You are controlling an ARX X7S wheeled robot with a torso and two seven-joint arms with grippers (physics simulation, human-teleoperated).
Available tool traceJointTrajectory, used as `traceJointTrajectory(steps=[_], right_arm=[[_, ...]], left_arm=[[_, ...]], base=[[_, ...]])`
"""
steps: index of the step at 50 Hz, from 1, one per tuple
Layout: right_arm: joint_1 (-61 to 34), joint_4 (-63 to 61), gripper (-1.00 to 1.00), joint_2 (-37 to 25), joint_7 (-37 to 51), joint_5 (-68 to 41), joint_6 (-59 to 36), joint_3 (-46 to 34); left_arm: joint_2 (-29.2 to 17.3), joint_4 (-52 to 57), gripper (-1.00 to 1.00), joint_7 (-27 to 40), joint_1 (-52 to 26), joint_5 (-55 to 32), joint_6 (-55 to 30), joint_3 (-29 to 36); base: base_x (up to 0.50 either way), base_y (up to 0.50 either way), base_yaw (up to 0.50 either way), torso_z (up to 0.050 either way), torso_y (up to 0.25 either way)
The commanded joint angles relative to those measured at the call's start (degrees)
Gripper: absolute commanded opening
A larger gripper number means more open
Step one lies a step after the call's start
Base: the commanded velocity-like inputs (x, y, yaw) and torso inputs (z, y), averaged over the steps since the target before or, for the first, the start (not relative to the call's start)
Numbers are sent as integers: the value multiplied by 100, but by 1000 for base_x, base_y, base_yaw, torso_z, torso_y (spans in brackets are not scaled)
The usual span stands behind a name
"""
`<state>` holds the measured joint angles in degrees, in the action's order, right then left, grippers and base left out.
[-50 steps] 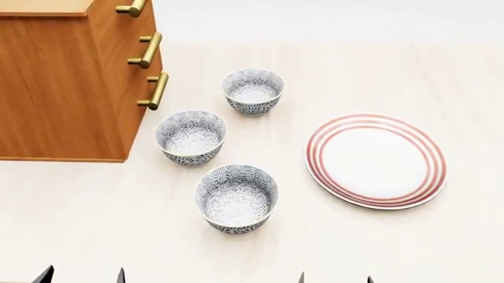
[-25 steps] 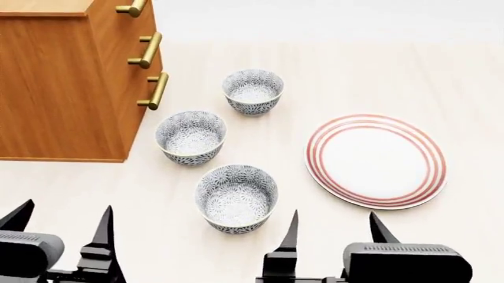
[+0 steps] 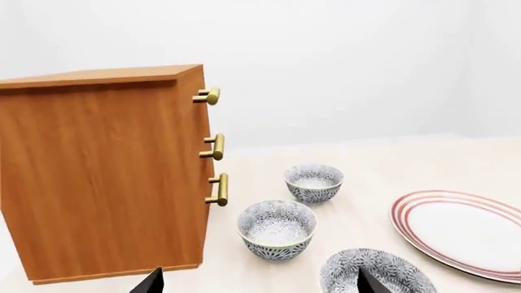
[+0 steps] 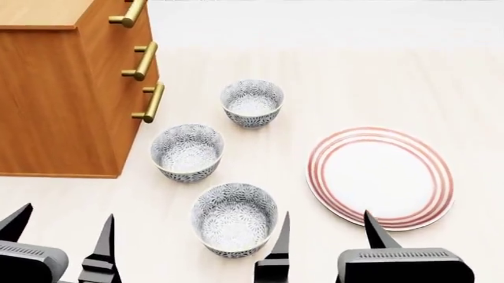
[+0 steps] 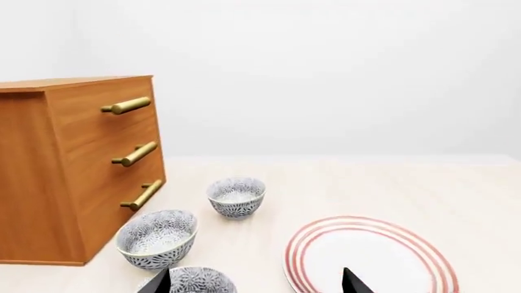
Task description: Open the top drawer of the cabinet.
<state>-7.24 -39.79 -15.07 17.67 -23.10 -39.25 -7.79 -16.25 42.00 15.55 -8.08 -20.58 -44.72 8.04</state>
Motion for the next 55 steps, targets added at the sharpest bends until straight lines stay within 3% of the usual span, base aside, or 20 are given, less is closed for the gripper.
traceJointTrajectory(steps=[1, 36, 55], right_arm=[[49, -18, 100, -44, -16, -21, 71, -37], [67, 19, 100, -130, 21, -55, 200, -110], [106, -9, 100, -183, 42, -46, 287, -175]], left_arm=[[-31, -39, 100, 44, -11, 35, 34, 50], [-112, -131, 100, 84, 32, -13, 160, 117], [-167, -147, 100, 108, 78, -54, 224, 122]], base=[[324, 0, 0, 0, 0], [337, 0, 0, 0, 0], [493, -44, 0, 0, 1]])
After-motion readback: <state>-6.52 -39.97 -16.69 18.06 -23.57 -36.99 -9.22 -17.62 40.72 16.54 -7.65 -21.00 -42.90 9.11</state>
